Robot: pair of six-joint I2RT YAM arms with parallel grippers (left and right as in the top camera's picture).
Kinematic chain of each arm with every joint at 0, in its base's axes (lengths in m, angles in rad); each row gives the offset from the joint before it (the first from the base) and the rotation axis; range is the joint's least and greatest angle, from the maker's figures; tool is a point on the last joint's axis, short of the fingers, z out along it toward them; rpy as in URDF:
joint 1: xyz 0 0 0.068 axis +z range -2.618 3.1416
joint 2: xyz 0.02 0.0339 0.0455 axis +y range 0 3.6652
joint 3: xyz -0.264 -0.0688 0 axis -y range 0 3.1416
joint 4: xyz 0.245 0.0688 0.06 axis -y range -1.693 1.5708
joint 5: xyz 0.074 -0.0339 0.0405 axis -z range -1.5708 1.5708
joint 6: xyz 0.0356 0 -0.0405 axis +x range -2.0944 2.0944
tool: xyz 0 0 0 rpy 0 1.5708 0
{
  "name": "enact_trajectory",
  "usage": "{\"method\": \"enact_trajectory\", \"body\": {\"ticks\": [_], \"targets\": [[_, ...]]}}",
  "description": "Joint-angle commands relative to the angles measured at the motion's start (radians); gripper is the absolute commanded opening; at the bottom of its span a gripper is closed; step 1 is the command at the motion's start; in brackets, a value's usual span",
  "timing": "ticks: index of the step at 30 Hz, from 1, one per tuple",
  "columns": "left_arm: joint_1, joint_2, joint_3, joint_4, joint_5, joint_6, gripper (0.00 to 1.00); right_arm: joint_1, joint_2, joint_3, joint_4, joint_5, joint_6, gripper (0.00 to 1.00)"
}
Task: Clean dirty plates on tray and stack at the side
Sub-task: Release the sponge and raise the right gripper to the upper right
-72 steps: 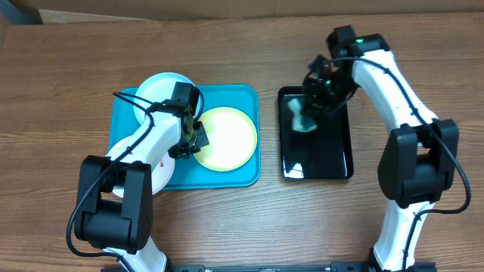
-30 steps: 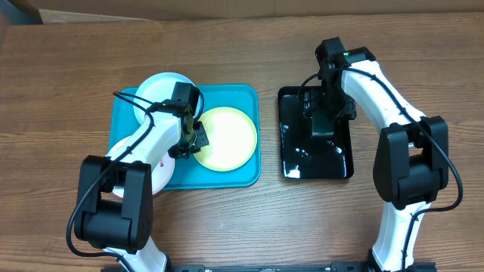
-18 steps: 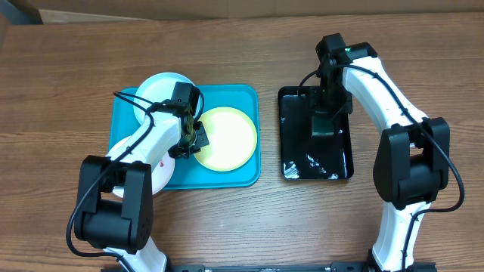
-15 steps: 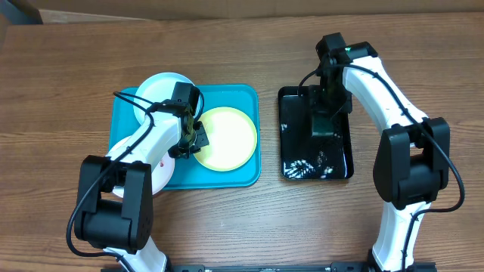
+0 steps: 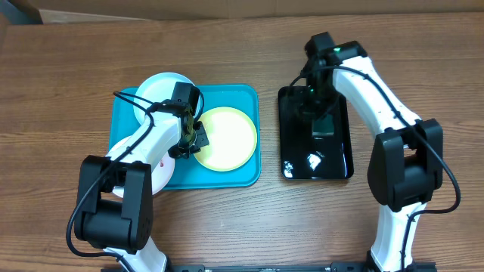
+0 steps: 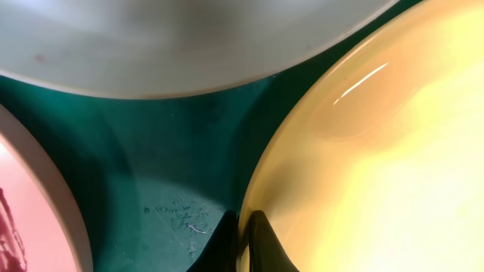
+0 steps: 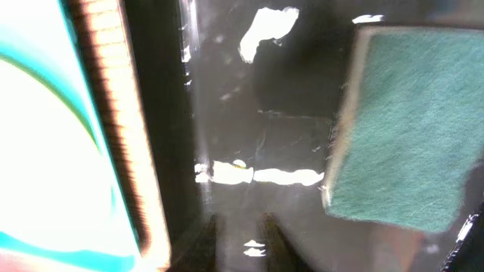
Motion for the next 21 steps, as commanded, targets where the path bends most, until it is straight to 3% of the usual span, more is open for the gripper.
{"method": "enact_trajectory", "body": {"ticks": [1, 10, 15, 17, 21], "targets": [[-0.007, 0.017, -0.018, -0.005, -0.026, 0.024, 0.04, -0.002, -0.044, 0.022, -0.012, -0.013, 0.003, 0.36], [-0.006, -0.014, 0.004, -0.014, -0.029, 0.056, 0.04, -0.165, -0.122, 0.203, -0.163, -0.01, -0.002, 0.45], [-0.006, -0.063, 0.009, -0.019, -0.039, 0.057, 0.04, -0.272, -0.151, 0.206, -0.189, 0.034, -0.002, 0.51], [-0.006, -0.092, 0.009, -0.032, -0.086, 0.057, 0.04, -0.331, -0.151, 0.206, -0.204, 0.042, -0.002, 0.6], [-0.005, -0.13, 0.009, -0.047, -0.155, 0.057, 0.04, -0.403, -0.151, 0.206, -0.203, 0.041, -0.001, 0.61]]}}
